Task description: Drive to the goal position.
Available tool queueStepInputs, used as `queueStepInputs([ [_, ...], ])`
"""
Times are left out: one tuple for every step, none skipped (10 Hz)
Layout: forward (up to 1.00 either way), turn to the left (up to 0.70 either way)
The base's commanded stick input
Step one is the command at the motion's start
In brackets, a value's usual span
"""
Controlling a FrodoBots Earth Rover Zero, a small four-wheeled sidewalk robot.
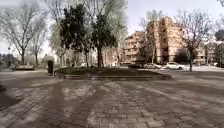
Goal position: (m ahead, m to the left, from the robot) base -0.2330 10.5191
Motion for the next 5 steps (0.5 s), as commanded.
queueStepInputs([
  [0.7, 0.0],
  [0.7, 0.27],
  [0.7, 0.27],
  [0.7, 0.27],
  [0.7, 0.27],
])
